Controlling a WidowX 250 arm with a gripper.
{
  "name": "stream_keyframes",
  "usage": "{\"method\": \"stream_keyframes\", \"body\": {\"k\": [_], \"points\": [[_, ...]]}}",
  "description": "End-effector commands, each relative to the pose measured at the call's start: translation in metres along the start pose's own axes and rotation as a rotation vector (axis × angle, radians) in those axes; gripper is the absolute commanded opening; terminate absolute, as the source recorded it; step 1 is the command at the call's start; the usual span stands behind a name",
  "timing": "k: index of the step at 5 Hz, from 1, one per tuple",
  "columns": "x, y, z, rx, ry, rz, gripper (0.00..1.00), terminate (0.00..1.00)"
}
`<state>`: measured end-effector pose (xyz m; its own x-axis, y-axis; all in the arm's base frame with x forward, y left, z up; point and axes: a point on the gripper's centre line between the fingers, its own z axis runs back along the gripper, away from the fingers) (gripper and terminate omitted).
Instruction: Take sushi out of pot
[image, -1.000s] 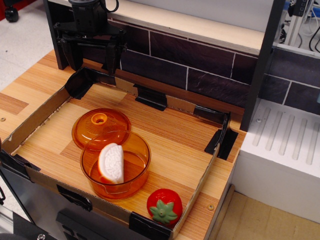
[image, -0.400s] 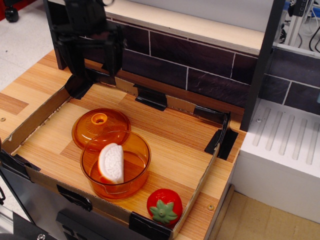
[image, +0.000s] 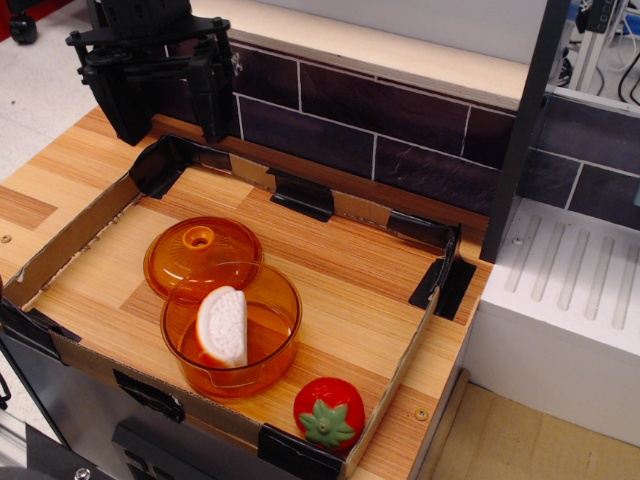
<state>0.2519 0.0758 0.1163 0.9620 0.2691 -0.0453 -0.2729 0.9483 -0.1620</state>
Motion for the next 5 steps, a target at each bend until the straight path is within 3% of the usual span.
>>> {"method": "stream_keyframes", "body": {"k": [1, 3, 5], "points": [[-0.033, -0.016, -0.011, 0.041, -0.082, 0.092, 1.0, 0.0], [-0.05, -0.018, -0.038, -0.018, -0.136, 0.141, 1.0, 0.0], [-0.05, -0.024, -0.058, -0.027, -0.101, 0.185, 1.0, 0.0]]}}
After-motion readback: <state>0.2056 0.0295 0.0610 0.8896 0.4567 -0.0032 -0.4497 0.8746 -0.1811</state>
